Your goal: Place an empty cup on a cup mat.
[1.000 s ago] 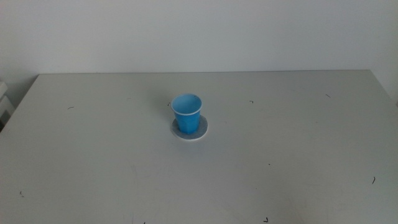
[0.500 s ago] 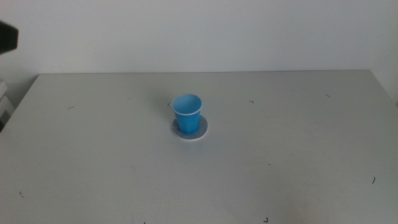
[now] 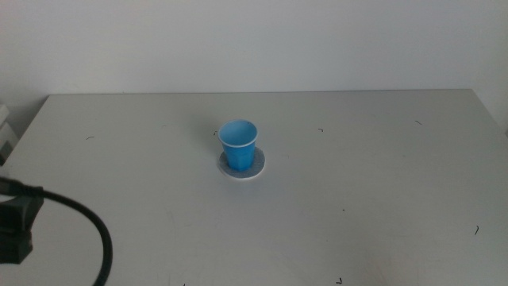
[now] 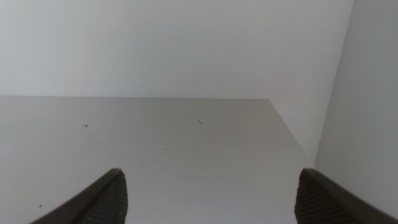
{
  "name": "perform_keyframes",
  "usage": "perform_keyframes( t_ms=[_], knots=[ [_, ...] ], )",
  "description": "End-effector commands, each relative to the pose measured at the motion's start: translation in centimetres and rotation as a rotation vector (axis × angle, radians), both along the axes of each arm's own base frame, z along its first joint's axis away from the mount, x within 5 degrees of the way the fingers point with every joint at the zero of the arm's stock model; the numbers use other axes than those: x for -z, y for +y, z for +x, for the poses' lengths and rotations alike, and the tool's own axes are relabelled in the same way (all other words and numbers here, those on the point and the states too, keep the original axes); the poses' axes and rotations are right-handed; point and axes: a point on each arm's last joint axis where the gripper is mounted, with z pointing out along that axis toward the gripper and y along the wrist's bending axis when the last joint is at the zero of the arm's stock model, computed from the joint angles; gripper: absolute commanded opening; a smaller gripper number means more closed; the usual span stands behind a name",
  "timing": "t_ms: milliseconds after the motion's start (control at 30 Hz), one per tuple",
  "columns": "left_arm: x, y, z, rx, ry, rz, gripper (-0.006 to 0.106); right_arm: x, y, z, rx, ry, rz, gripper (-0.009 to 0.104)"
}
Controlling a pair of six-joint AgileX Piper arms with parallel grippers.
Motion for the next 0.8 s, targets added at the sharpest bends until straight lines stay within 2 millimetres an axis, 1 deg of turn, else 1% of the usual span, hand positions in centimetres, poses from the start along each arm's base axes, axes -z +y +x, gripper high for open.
perform_keyframes(
  t_ms=[0, 100, 200, 233, 267, 400, 500, 567, 767],
  knots=[
    [-0.5, 0.0, -0.3, -0.006, -0.176, -0.033, 0.105, -1.2, 0.0, -0.2, -0.002, -0.107, -0.023, 0.094],
    [2.0, 0.1, -1.3, -0.001, -0.228, -0.005, 0.105, -1.2, 0.0, -0.2, -0.002, -0.107, -0.023, 0.094],
    [4.0, 0.4, -2.4, -0.026, -0.262, -0.012, 0.105, -1.2, 0.0, -0.2, -0.002, -0.107, -0.023, 0.094],
    [4.3, 0.4, -2.8, -0.035, -0.275, -0.012, 0.105, -1.2, 0.0, -0.2, -0.002, -0.107, -0.023, 0.094],
    [5.2, 0.5, -3.2, -0.044, -0.279, -0.011, 0.105, -1.2, 0.0, -0.2, -0.002, -0.107, -0.023, 0.094],
    [6.8, 0.6, -4.6, -0.056, -0.333, -0.010, 0.105, -1.2, 0.0, -0.2, -0.002, -0.107, -0.023, 0.094],
    [8.1, 0.6, -5.2, -0.056, -0.353, -0.013, 0.105, -1.2, 0.0, -0.2, -0.002, -0.107, -0.023, 0.094],
    [8.7, 0.6, -5.5, -0.062, -0.346, -0.035, 0.105, -1.2, 0.0, -0.2, -0.002, -0.107, -0.023, 0.094],
    [8.9, 0.6, -6.2, -0.065, -0.345, -0.036, 0.105, -1.2, 0.0, -0.2, -0.002, -0.107, -0.023, 0.094]
  ],
)
